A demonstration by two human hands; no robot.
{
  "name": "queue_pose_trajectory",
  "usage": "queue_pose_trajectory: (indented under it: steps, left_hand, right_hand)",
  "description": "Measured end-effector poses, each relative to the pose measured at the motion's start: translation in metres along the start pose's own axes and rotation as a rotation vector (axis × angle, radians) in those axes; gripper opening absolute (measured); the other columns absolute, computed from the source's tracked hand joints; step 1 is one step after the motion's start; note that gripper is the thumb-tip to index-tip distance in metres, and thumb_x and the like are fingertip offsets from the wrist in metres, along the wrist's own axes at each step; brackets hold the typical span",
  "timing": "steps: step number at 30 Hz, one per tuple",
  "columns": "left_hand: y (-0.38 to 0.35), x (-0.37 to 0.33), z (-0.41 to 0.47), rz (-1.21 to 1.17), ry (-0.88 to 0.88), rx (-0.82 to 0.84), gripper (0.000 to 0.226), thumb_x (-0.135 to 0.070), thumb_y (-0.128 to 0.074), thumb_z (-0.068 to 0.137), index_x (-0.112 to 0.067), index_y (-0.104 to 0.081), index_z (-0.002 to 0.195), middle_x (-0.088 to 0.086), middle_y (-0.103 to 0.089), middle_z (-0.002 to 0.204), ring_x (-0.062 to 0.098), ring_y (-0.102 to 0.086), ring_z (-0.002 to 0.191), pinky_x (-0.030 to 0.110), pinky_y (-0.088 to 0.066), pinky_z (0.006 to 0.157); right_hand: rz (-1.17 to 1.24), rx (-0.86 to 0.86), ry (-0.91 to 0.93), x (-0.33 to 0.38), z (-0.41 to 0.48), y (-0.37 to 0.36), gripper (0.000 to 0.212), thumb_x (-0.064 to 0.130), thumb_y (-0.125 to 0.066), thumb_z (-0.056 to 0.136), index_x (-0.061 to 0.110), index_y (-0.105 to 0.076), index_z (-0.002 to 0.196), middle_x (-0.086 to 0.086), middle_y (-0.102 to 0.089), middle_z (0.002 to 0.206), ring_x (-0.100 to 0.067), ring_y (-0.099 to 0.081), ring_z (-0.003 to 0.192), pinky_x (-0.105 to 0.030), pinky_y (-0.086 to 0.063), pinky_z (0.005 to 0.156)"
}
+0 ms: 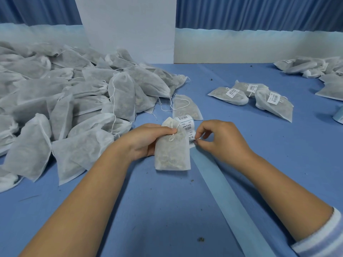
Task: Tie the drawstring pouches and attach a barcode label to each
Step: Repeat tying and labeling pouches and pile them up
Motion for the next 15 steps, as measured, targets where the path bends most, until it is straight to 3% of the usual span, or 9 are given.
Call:
queue_pose_trajectory:
  steps: [3,8,12,15]
  left_hand:
    - [0.000,0.000,0.000,-0.020,0.005,0.014,0.008,-0.013,-0.066,0.091,-0.008,-0.072,0.094,0.003,-0.077,0.083,0.011,-0.074,0.071,0.022,-0.056,0.055]
    - [0.002,0.000,-0.001,-0.081,0.011,0.055,0.022,-0.017,-0.070,0.079,-0.008,-0.071,0.099,0.004,-0.077,0.088,0.013,-0.074,0.075,0.025,-0.058,0.058]
    - [0.002,0.000,-0.002,-0.108,0.028,0.100,0.018,-0.016,-0.070,0.072,-0.010,-0.075,0.089,0.006,-0.077,0.087,0.014,-0.074,0.075,0.026,-0.058,0.058]
    - [0.000,0.002,-0.002,-0.181,0.066,0.166,0.030,-0.016,-0.068,0.077,-0.005,-0.072,0.104,0.012,-0.075,0.098,0.018,-0.075,0.081,0.029,-0.059,0.064]
  right_hand:
    - [0.032,-0.020,-0.024,-0.003,0.001,0.002,0.022,0.013,-0.074,0.078,0.030,-0.061,0.073,0.011,-0.067,0.078,-0.007,-0.063,0.076,-0.027,-0.051,0.074]
    - [0.259,-0.037,-0.136,-0.014,0.002,0.001,0.019,0.014,-0.078,0.079,0.028,-0.065,0.075,0.006,-0.069,0.075,-0.004,-0.060,0.068,-0.008,-0.045,0.065]
    - [0.452,-0.012,-0.201,-0.019,0.005,-0.001,0.009,0.013,-0.077,0.082,0.020,-0.071,0.082,0.002,-0.071,0.079,-0.002,-0.059,0.064,-0.019,-0.053,0.067]
    - [0.508,0.032,-0.237,-0.021,0.006,-0.004,0.009,0.011,-0.076,0.082,0.019,-0.072,0.085,0.003,-0.072,0.081,-0.011,-0.063,0.066,-0.029,-0.055,0.067]
Point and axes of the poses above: each hand's wrist, its own z-axis towards the middle knuckle, its own y-axis out of the back of the hand, x = y × z, the point moved 7 cm from there along z, towards the middle knuckle
